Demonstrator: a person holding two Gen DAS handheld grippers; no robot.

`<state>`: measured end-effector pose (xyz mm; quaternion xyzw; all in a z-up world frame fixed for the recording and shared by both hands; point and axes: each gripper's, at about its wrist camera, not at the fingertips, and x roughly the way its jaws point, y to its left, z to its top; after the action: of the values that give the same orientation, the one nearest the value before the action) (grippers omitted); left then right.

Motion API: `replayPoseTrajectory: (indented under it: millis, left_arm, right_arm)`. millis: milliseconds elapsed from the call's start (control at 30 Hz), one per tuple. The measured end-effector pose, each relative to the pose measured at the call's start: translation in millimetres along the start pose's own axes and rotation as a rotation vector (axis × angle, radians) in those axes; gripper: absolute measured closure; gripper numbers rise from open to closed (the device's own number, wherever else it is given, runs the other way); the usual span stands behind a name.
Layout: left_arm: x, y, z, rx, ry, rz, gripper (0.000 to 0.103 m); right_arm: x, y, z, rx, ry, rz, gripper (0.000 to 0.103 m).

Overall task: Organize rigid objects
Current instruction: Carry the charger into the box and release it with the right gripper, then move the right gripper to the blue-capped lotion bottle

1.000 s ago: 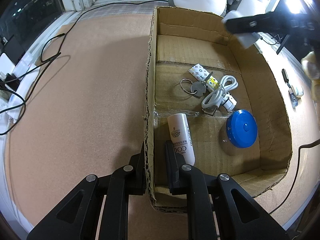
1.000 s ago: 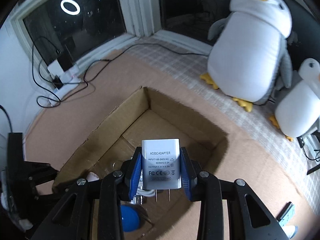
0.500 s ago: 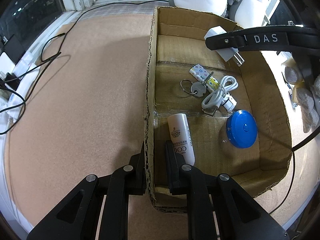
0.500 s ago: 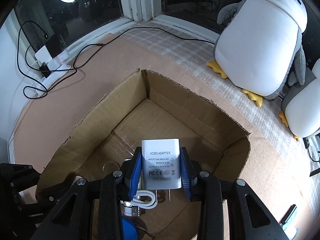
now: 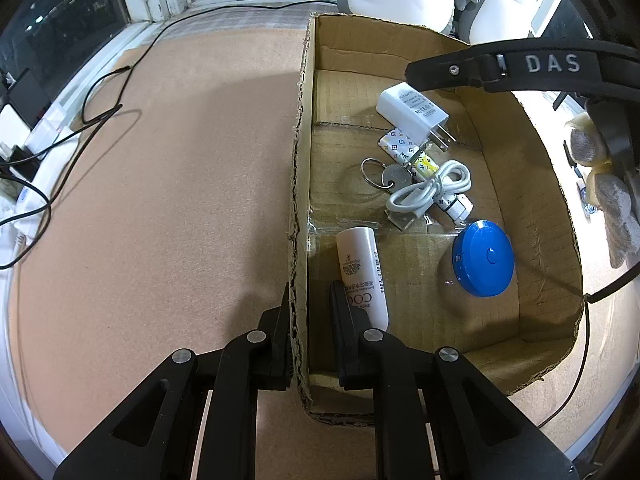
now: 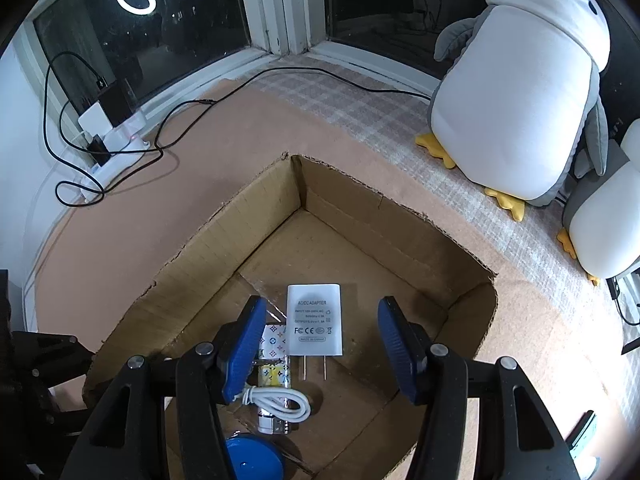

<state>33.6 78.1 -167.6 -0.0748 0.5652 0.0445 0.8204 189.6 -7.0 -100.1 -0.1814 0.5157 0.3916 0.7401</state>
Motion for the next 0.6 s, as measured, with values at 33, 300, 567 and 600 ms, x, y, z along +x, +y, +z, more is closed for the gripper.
replayPoseTrajectory:
  millis: [33,300,567,600]
  left_arm:
    - [-0.3,0.4,-0.7,0.000,0.000,0.000,0.090]
    - [-0.1,-0.5,-0.4,0.002,0.001,0.001,0.090]
    - [0.1,-0.5,-0.4,0.004,0.001,0.002,0.090]
    - [0.2,-0.8,-0.2,0.004,0.001,0.002,0.090]
  right_arm:
    - [-2.2,-0.8,-0.4,0.005,-0.005,0.002,0.049]
    - [-48.4,-25.1,-16.8,0.073,-0.081,0.039,0.049]
    - [-105.7,-106.8,-68.8,0.237,-0.119,-0.006,0.049]
    - [-111.1,-120.6,-77.5,0.266,-0.117,-0.017,0.049]
